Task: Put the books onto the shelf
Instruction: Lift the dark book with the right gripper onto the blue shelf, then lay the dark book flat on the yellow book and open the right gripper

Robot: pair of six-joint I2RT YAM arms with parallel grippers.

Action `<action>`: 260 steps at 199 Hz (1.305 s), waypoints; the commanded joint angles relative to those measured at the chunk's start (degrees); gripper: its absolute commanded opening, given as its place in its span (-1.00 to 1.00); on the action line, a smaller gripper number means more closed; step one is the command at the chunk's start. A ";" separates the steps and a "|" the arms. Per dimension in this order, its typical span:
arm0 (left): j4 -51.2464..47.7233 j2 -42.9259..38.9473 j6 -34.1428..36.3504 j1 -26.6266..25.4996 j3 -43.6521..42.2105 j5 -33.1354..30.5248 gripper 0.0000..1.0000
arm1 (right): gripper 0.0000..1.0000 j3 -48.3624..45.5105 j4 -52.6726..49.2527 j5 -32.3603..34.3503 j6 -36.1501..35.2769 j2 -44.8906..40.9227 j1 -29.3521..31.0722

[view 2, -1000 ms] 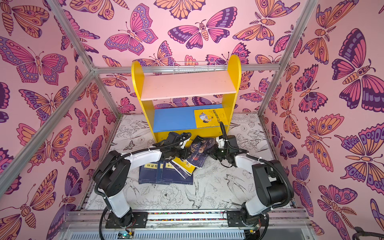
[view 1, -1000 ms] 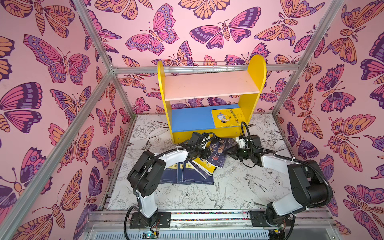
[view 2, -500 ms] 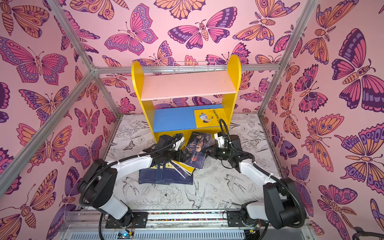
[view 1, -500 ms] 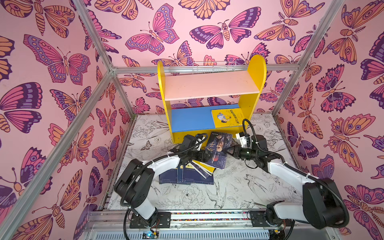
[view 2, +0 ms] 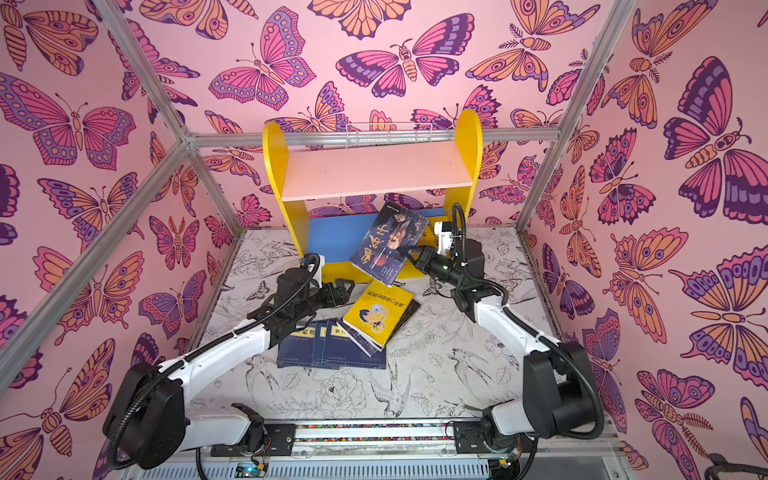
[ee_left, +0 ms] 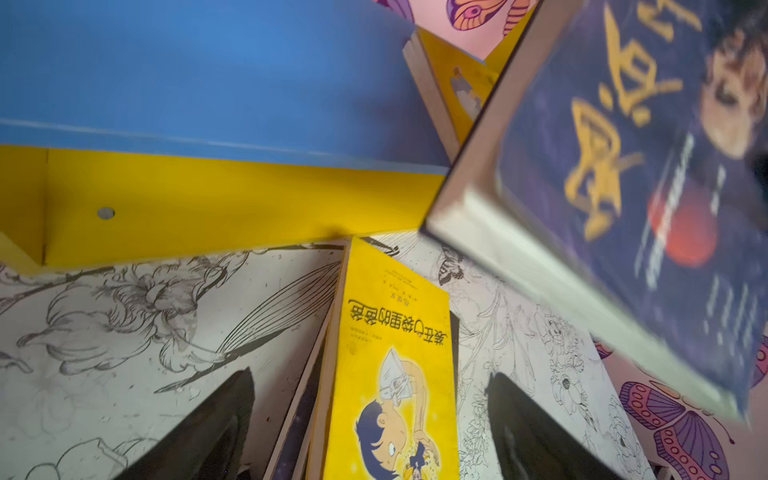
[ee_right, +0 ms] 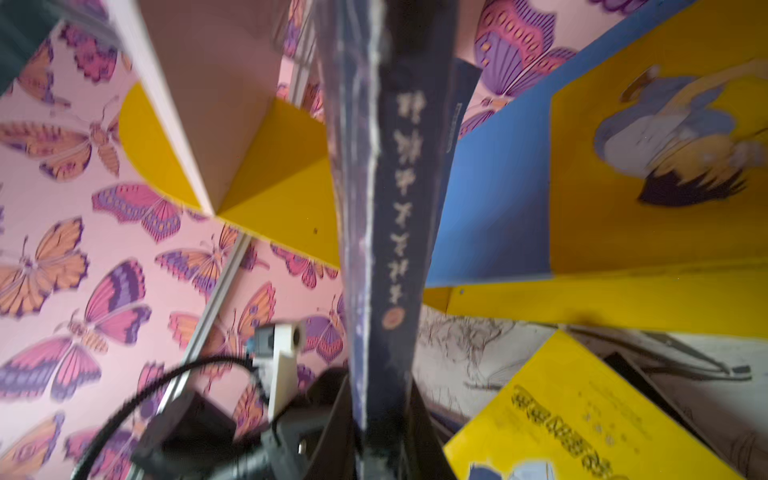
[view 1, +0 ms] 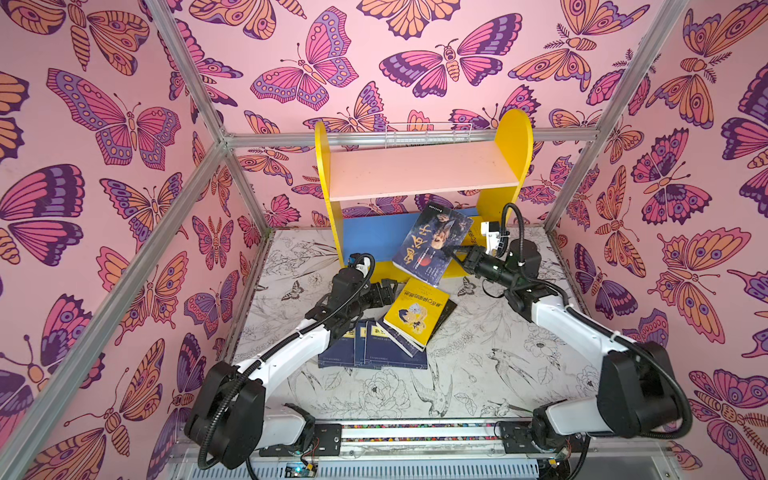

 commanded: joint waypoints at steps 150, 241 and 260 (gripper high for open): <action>-1.46 -0.40 -0.52 -0.82 -2.30 -1.48 0.82 | -1.00 3.36 22.46 56.57 17.35 15.63 9.43; -1.48 -0.39 -0.69 -0.91 -2.29 -1.47 0.82 | -0.08 5.37 1.23 59.89 25.08 12.82 9.34; -1.47 -0.49 -0.65 -0.91 -2.25 -1.30 0.82 | 0.07 5.76 -4.06 56.91 23.83 10.99 8.52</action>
